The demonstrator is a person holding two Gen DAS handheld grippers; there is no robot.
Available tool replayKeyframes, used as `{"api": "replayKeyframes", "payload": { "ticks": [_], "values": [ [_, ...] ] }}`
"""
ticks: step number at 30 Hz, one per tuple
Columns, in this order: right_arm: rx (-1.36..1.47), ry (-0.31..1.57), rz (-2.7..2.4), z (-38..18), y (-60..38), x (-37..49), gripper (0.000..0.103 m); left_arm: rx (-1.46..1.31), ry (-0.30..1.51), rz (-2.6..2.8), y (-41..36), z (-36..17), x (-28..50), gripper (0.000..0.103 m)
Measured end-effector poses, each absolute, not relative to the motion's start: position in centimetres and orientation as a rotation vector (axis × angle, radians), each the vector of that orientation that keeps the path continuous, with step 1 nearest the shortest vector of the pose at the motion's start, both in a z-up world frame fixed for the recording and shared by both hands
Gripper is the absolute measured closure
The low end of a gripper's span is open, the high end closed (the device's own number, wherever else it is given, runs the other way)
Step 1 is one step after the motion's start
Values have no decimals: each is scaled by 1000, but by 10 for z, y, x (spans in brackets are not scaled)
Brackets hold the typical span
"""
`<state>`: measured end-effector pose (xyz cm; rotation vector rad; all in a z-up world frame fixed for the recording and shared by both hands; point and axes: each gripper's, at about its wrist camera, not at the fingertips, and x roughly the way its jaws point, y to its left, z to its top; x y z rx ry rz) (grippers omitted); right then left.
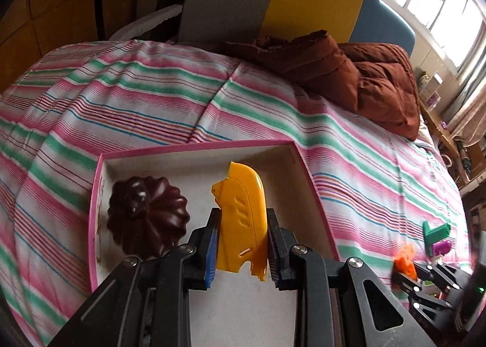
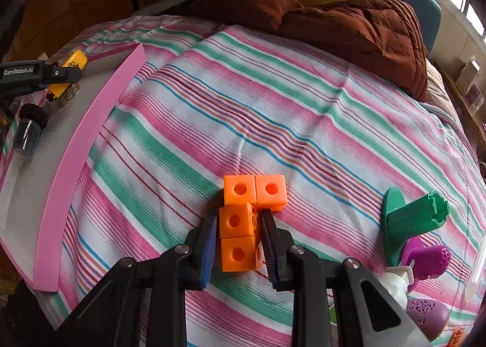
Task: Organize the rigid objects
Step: 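Lower the yellow piece into the tray and open the left gripper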
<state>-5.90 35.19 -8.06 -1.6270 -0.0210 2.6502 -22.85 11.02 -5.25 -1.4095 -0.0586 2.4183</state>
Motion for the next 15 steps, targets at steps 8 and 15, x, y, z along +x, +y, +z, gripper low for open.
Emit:
{"api": "replayKeyframes", "payload": {
  "ticks": [8, 15],
  "values": [
    [-1626, -22, 2651, -80, 352, -60, 76, -1428, -2, 2436, 110, -61, -234, 70],
    [-1621, -27, 2654, -77, 353, -61, 76, -1299, 49, 2497, 101, -33, -205, 55]
  ]
}}
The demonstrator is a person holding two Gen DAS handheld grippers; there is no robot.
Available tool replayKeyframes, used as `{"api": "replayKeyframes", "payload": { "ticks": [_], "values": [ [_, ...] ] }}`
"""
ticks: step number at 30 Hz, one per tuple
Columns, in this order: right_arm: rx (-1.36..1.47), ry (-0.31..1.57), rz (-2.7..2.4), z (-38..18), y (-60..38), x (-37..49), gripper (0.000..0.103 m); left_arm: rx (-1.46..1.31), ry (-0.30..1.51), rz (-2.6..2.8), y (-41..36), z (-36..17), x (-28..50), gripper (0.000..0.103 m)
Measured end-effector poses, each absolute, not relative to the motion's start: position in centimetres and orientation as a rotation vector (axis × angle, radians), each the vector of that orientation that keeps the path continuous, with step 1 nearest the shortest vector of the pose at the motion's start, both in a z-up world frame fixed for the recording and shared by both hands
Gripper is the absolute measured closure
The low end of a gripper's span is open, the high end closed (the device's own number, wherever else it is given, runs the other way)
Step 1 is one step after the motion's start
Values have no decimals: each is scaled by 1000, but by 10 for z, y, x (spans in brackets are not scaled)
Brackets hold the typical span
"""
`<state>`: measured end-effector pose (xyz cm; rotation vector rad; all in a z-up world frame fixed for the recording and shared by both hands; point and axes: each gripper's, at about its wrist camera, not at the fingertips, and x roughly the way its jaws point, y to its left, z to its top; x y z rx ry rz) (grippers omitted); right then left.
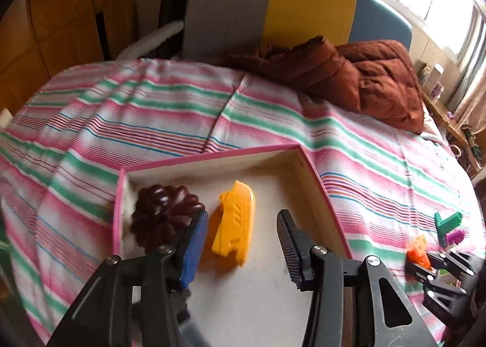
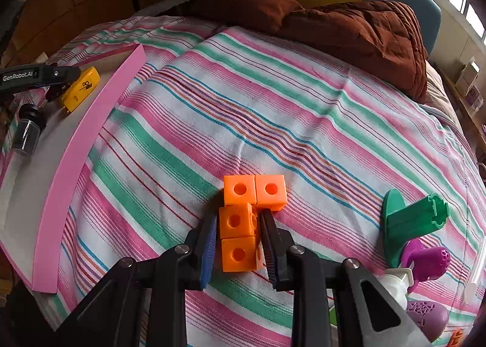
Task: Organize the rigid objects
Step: 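Lower the yellow piece into the tray and open the left gripper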
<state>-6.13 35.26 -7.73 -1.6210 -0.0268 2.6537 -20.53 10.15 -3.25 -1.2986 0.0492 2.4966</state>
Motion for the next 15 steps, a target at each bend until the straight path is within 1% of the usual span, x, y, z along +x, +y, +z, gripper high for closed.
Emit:
{"api": "replayKeyframes", "payload": {
  "ticks": [6, 11, 15],
  "values": [
    [-1615, -46, 2657, -74, 353, -66, 76, -1203, 107, 2531, 93, -15, -143, 55],
    [-1601, -86, 2659, -71, 351, -71, 76, -1235, 98, 2520, 88, -17, -105, 54],
    [-1590, -107, 2658, -68, 350, -76, 76, -1227, 131, 2527, 87, -15, -85, 54]
  ]
}}
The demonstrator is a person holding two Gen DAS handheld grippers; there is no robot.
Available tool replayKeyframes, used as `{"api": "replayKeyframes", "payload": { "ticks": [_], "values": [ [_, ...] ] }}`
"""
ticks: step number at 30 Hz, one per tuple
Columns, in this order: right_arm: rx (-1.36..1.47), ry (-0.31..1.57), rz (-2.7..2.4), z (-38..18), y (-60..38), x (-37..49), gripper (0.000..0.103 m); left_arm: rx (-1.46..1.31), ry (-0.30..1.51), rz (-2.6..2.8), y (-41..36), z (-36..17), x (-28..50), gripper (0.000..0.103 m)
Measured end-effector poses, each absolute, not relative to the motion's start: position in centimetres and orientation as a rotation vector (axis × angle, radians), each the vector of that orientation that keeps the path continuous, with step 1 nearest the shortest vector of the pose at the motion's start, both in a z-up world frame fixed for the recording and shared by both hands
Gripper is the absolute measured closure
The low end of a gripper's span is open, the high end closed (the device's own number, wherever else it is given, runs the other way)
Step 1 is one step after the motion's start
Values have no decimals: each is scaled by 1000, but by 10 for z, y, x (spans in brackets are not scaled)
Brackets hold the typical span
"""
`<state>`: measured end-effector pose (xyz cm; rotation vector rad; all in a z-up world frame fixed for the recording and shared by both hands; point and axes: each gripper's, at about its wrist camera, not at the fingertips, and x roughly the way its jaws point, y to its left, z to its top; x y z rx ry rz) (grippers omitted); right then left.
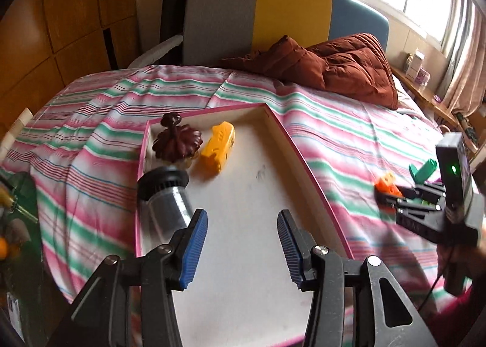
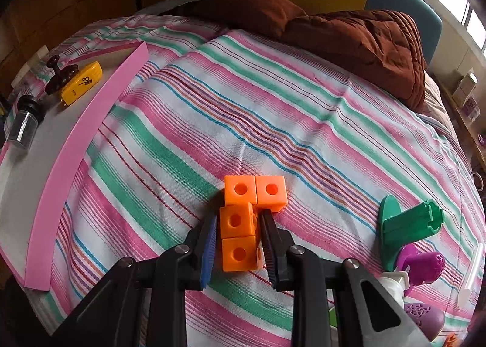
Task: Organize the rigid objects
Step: 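Lower the yellow piece into the tray and open the left gripper, then carry the orange cubes to the tray and release them beside the yellow piece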
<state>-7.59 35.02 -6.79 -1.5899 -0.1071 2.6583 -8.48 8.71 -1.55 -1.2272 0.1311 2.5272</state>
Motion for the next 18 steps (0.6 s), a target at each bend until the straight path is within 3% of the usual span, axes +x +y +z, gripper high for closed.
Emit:
{"api": "replayKeyframes", "payload": {
  "ticks": [18],
  "values": [
    [-1568, -126, 2668, -69, 353, -88, 76, -1246, 142, 2549, 72, -16, -66, 54]
  ]
}}
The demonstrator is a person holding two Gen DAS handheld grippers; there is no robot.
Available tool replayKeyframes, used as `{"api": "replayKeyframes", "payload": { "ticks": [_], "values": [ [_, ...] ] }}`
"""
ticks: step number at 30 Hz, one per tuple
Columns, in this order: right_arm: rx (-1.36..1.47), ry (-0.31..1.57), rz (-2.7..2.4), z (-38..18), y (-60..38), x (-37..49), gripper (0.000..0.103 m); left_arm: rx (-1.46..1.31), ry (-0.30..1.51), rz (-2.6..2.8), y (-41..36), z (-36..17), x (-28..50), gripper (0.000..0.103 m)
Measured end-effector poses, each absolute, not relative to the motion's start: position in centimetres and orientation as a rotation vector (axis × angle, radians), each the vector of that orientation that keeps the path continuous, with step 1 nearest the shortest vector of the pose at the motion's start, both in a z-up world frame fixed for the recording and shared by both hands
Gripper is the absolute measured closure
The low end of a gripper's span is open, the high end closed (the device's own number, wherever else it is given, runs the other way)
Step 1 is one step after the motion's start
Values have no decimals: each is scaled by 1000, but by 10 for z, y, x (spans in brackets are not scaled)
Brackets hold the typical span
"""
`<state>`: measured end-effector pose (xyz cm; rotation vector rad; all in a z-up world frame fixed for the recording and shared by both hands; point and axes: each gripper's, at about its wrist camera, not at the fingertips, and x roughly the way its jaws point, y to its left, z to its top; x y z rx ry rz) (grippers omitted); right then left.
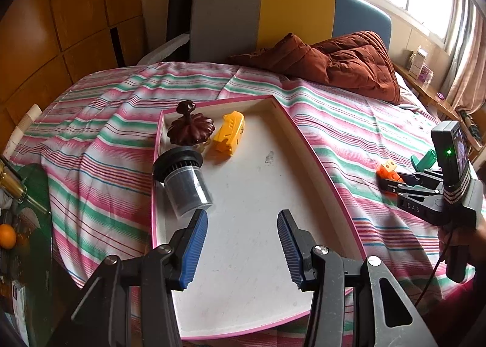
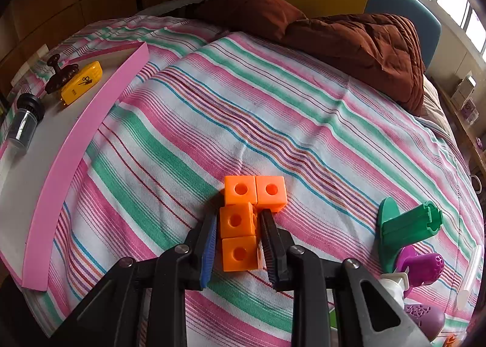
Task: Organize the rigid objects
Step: 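Carry the orange cubes to the tray and release them beside the yellow piece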
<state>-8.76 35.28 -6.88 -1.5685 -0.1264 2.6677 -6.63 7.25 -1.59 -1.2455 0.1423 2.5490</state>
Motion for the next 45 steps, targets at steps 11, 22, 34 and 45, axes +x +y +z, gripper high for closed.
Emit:
{"api": "replayKeyframes", "payload": {
  "ticks": [11, 22, 34, 45],
  "values": [
    [-1558, -130, 2667, -77, 342, -55, 77, -1278, 111, 2567, 58, -20, -63, 47],
    [-1541, -113, 2656, -72, 334, -44, 77, -1297, 85, 2589, 40, -22, -59, 47],
    [-1499, 47, 2849, -12, 277, -58, 77, -1344, 5, 2620, 11, -32, -63, 45],
    [-1807, -44, 2959, -36, 154, -125, 77, -1379, -64, 2643, -11, -37, -68, 45]
  ]
}}
